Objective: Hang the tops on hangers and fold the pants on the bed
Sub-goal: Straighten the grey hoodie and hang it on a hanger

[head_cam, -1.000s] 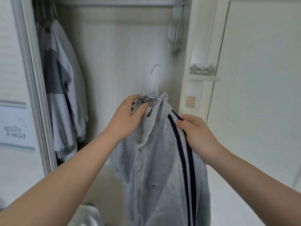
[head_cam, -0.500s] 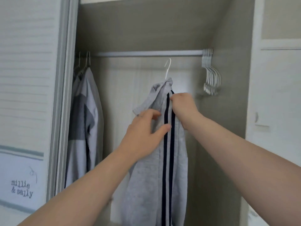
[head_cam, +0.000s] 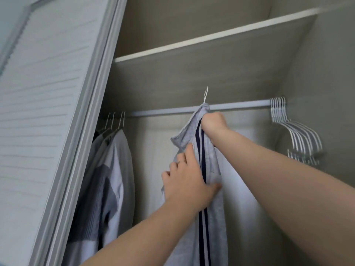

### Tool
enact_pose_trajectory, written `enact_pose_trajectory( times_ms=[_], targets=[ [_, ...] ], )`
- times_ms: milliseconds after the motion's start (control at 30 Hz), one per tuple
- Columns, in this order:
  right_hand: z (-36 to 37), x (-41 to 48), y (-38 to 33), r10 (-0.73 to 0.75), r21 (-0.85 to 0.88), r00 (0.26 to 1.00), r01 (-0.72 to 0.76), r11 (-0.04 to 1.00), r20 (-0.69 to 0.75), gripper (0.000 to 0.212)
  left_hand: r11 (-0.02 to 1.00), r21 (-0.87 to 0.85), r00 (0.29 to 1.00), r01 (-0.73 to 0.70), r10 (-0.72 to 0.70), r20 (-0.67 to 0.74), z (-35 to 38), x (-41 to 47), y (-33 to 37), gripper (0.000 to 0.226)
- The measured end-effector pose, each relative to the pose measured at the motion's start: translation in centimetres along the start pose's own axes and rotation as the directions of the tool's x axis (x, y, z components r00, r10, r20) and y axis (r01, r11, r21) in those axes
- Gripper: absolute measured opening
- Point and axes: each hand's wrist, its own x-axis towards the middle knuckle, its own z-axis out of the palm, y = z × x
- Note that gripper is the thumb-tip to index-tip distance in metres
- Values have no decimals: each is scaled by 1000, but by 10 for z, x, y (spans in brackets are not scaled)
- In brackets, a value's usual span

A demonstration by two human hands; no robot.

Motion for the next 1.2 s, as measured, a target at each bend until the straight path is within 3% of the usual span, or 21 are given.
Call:
enact_pose_trajectory(
  times_ms=[100, 300, 500, 633, 833, 967, 1200],
  targets=[
    [13, 28, 6, -41, -25, 999, 42, 999, 20, 43, 995, 94, 999, -32, 29, 38, 17, 21, -8, 101],
    [29, 70, 36, -24, -44, 998, 26, 999, 52, 37, 999, 25, 990, -25, 22, 140, 32, 49, -41, 86],
    [53, 77, 70, 14, -46, 986, -7, 999, 168, 36, 993, 106, 980, -53, 32, 198, 45, 49, -74, 65],
    [60, 59, 76, -75, -145, 974, 108, 984, 216, 20, 993, 104, 981, -63, 42, 188, 49, 40, -94, 49],
    [62, 5, 77, -191, -547, 891, 410, 730, 413, 17, 986, 145, 982, -80, 52, 182, 49, 23, -120, 37],
    [74, -4, 86, -320, -515, 850, 512, 687, 418, 30, 971, 209, 980, -119, 81, 183, 38, 26, -133, 37],
    [113, 12, 118, -414, -241, 783, 561, 791, 463, 29, 903, 426, 967, -60, -53, 250, 1, 42, -171, 29]
  ],
)
